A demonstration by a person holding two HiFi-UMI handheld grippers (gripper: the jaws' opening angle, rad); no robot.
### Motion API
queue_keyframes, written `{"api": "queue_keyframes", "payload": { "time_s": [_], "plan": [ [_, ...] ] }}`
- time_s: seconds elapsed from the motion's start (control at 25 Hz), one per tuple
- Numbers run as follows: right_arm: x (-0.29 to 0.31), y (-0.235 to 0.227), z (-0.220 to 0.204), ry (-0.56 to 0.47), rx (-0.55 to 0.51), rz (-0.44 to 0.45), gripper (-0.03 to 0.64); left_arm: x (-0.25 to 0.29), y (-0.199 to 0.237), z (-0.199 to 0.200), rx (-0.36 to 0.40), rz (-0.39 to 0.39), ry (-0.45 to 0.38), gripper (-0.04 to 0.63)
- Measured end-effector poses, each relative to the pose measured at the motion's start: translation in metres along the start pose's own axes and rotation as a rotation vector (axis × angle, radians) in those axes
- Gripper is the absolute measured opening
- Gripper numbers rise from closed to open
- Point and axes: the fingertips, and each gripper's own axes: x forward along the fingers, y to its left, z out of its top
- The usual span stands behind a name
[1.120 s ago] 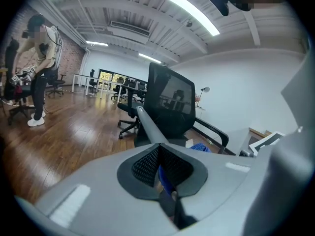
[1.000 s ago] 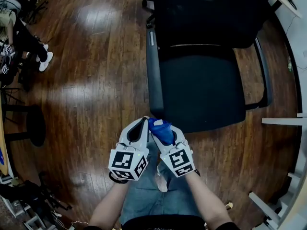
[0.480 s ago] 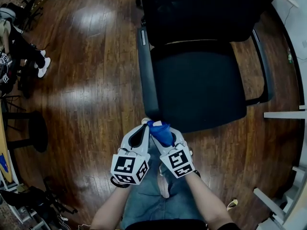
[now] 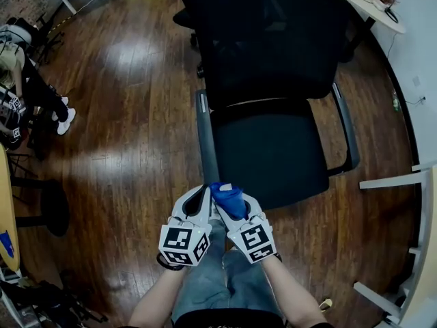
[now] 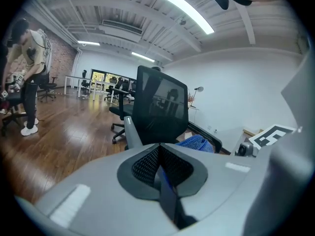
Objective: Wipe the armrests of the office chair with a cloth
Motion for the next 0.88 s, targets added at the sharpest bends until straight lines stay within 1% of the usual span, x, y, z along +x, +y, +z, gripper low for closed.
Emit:
{"api": "queue_keyframes", "payload": {
  "time_s": [0.16,0.28,0.56,0.88],
  "plan": [
    [0.004,-0.013,0.034,-0.047,-0.007,-0.025,0.137,0.01,0.007,0.024,0.005,0.001,-0.022,0.006],
    [0.016,-0.023,0.052,-0.063,-0.015,-0.034,0.137,0.023,0.013,0.036,0.011,-0.008,-0.027,0.006],
    [0.045,-0.045,0.073,-0.071,-0.01,-0.045,0.137,0.051,0.036,0.055,0.008,-0.014,-0.018,0.006],
    [0.093,-0.097,0.11,-0.106,0.025,-0.098,0.137,0.094,0.067,0.087,0.027,-0.024,-0.003,0.006]
  ]
}}
